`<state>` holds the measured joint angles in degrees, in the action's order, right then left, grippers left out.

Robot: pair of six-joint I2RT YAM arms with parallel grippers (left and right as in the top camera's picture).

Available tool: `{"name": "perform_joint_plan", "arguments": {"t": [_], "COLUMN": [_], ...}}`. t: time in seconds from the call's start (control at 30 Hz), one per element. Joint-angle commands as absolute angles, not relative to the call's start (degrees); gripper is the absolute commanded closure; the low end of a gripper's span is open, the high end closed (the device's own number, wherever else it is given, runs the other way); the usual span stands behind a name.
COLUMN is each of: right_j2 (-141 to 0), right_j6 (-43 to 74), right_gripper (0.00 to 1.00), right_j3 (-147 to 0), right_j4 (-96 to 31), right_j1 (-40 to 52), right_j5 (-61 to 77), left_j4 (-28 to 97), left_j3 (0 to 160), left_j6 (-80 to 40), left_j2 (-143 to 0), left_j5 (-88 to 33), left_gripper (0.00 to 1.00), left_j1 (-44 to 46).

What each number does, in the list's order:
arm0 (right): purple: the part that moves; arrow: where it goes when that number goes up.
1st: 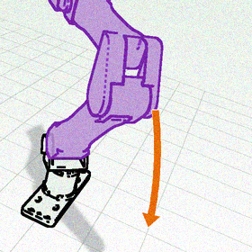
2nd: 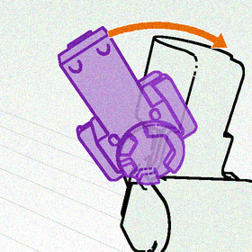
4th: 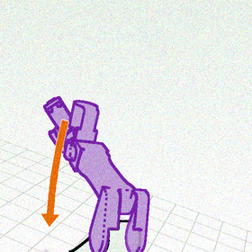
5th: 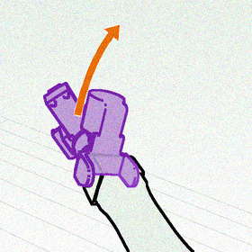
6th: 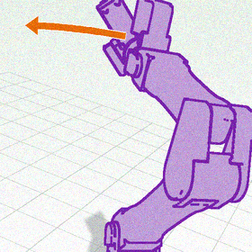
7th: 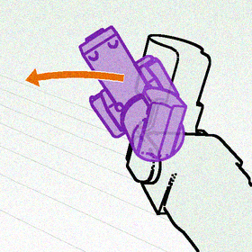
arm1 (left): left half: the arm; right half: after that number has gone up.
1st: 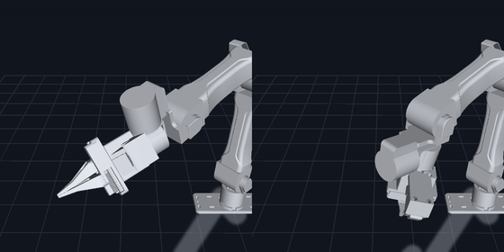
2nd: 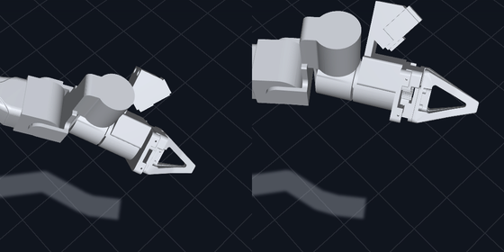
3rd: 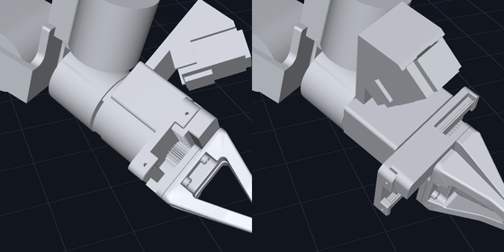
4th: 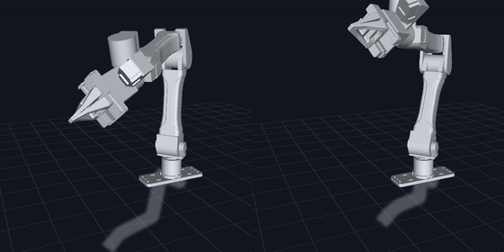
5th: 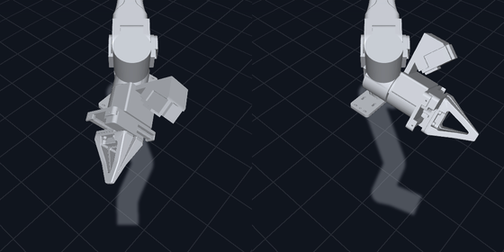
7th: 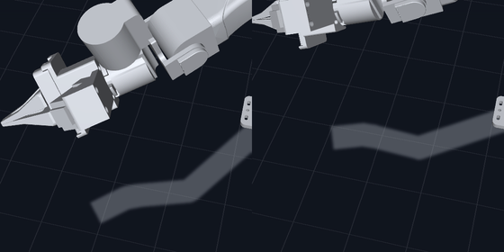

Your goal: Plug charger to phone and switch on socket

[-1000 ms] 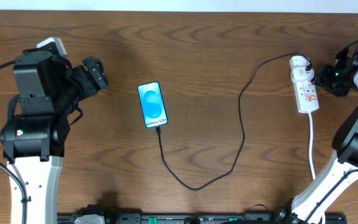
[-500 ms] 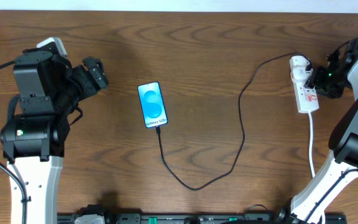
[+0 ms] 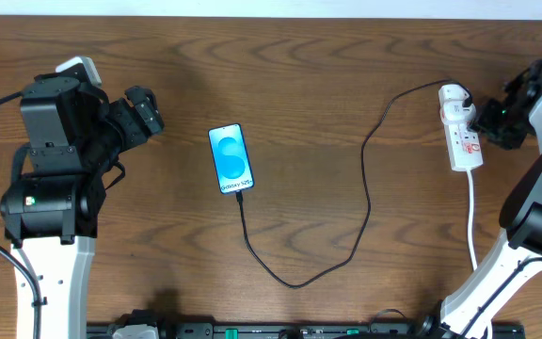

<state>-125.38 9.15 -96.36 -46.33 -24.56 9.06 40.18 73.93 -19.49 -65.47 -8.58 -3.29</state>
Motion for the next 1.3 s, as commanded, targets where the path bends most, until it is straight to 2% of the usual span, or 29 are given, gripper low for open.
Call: {"name": "perform_joint_plan", "arguments": {"t": [0.0,1.27], "right_j2": [-121.8,-122.0], "right_j6": [10.7,12.2], "right_gripper": [0.49,0.46], "right_j3": [-96.7,-91.9], "right_j4": [-45.6,-39.8], "right_j1": [-25.1,-24.3], "right_j5": [10.5,8.5], "left_j4": [40.3,40.3], "left_j3": [73.8,73.8], "left_j6": [-19.3,-19.3], "left_j2": [-65.6,-65.6], "left_j5": [-7.4,-7.4], "left_gripper": [0.07,0.06], "left_j1": [-3.6,-3.6]}}
